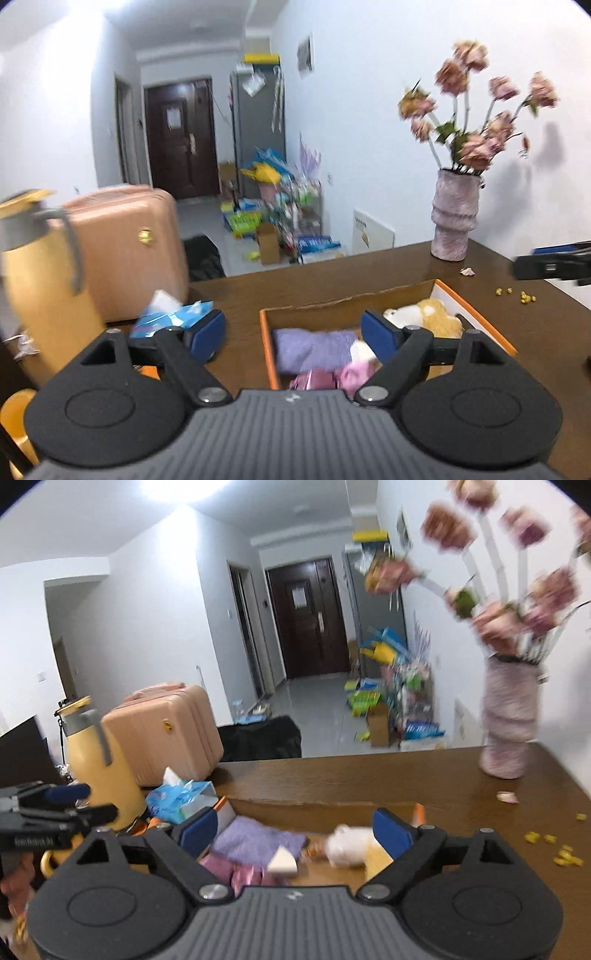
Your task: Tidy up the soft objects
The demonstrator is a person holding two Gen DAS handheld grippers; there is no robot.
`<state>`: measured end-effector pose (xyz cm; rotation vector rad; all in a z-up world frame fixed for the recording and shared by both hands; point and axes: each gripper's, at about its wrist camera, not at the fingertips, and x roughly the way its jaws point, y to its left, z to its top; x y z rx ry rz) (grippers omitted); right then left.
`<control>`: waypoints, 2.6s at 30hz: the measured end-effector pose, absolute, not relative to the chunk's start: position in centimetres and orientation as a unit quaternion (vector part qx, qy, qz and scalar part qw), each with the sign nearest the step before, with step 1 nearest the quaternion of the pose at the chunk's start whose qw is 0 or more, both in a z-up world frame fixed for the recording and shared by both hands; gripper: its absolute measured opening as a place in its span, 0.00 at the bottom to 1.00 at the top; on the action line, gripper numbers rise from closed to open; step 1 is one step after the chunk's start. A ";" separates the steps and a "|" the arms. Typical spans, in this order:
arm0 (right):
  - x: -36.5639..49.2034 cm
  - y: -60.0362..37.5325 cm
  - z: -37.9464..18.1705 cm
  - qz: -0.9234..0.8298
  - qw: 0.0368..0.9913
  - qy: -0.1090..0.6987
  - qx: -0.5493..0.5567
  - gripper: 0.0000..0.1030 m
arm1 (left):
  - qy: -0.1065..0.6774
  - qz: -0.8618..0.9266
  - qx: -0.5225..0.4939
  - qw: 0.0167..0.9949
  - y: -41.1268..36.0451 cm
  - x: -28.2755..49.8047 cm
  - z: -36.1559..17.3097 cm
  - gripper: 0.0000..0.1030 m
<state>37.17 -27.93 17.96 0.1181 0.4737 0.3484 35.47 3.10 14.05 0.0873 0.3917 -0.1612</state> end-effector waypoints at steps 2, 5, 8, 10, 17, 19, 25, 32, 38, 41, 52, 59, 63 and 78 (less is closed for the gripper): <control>31.4 -28.6 17.4 0.164 0.964 0.205 0.037 0.91 | 0.168 -0.075 0.048 0.982 3.4 30.8 13.3 0.85; 23.6 -28.5 15.7 0.151 0.975 0.165 0.001 0.94 | 0.132 -0.078 0.046 0.987 3.6 23.8 11.8 0.90; 16.9 -28.2 13.2 0.149 0.979 0.142 -0.004 0.96 | 0.112 -0.086 0.038 0.989 3.8 18.7 10.1 0.93; 13.7 -27.9 11.4 0.141 0.980 0.140 0.008 0.97 | 0.111 -0.087 0.034 0.989 3.9 15.9 8.7 0.93; 6.8 -26.2 5.4 0.108 0.981 0.159 0.021 0.97 | 0.159 -0.108 0.002 0.981 3.7 10.7 3.8 0.93; 6.3 -25.8 4.6 0.107 0.979 0.169 0.022 0.97 | 0.161 -0.108 0.015 0.981 3.3 10.2 3.0 0.94; 6.0 -24.9 4.2 0.108 0.980 0.163 0.026 0.95 | 0.160 -0.106 0.006 0.981 3.8 9.7 2.2 0.94; 8.4 -23.5 4.0 0.123 0.976 0.175 0.031 0.80 | 0.190 -0.107 -0.027 0.976 4.2 12.4 0.9 0.91; 11.8 -22.7 2.7 0.135 0.967 0.213 0.046 0.52 | 0.217 -0.129 -0.031 0.967 3.2 16.1 -0.1 0.73; 13.9 -22.6 2.3 0.148 0.961 0.224 0.065 0.45 | 0.219 -0.141 -0.035 0.965 2.5 18.4 -0.1 0.69; 24.3 -21.2 0.3 0.170 0.936 0.259 0.166 0.43 | 0.268 -0.195 -0.082 0.940 1.2 29.1 -1.3 0.58; 26.1 -22.2 -1.5 0.192 0.909 0.293 0.225 0.39 | 0.330 -0.241 -0.167 0.897 2.0 29.7 -3.3 0.31; 24.3 -22.5 -0.7 0.216 0.901 0.318 0.200 0.36 | 0.349 -0.240 -0.173 0.889 1.3 25.5 -2.9 0.31; 17.3 -27.0 -0.7 0.219 0.892 0.308 0.248 0.44 | 0.314 -0.255 -0.139 0.904 2.1 25.9 -1.6 0.54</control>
